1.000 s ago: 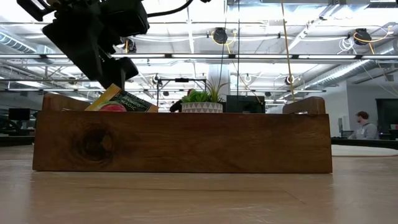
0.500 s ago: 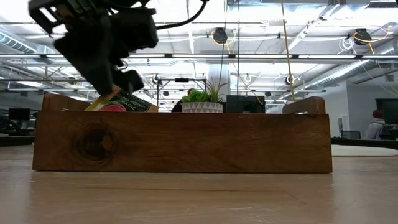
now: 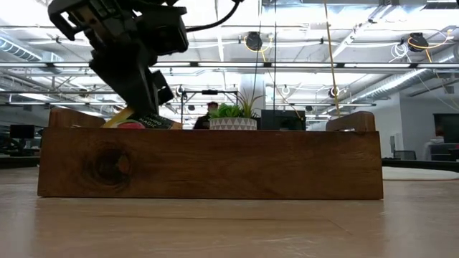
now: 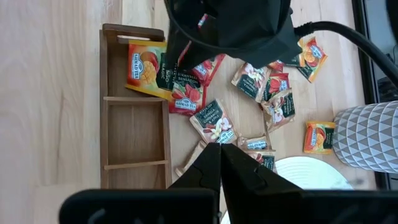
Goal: Pick & Place Tea
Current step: Put the orange tea bag into the left section of the wooden organizer
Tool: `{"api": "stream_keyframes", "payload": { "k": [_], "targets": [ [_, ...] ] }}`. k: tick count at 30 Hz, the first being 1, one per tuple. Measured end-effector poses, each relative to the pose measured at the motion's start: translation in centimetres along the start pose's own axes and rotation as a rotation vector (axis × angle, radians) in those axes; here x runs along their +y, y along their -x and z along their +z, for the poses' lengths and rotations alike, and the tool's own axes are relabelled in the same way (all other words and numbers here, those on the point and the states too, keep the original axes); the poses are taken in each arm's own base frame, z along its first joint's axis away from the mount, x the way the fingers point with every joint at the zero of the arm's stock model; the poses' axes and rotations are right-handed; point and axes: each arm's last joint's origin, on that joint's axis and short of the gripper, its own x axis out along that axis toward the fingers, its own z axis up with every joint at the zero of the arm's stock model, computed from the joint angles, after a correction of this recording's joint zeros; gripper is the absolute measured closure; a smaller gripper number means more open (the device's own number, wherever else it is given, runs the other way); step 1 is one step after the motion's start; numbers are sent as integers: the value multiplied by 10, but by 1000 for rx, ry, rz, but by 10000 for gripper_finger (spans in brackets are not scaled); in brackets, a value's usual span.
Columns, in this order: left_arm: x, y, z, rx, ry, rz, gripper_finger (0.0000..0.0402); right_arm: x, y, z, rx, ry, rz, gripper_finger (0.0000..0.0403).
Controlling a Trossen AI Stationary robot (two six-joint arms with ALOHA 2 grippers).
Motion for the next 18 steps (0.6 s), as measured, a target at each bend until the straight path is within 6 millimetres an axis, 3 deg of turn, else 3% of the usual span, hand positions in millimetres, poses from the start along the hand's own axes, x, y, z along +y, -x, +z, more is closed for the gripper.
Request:
{"api": "stream_keyframes", "payload": {
  "k": [4, 13, 18],
  "targets": [
    [-11, -3, -3, -10, -113, 121, 397, 1, 0, 0, 0, -1, 1, 403],
    [-75, -1, -12, -132, -372, 257, 399, 8, 5, -3, -3, 0, 8, 403],
    [-106, 0, -24, -233, -424, 475, 400, 14, 11, -6, -15, -4, 5, 403]
  ]
}}
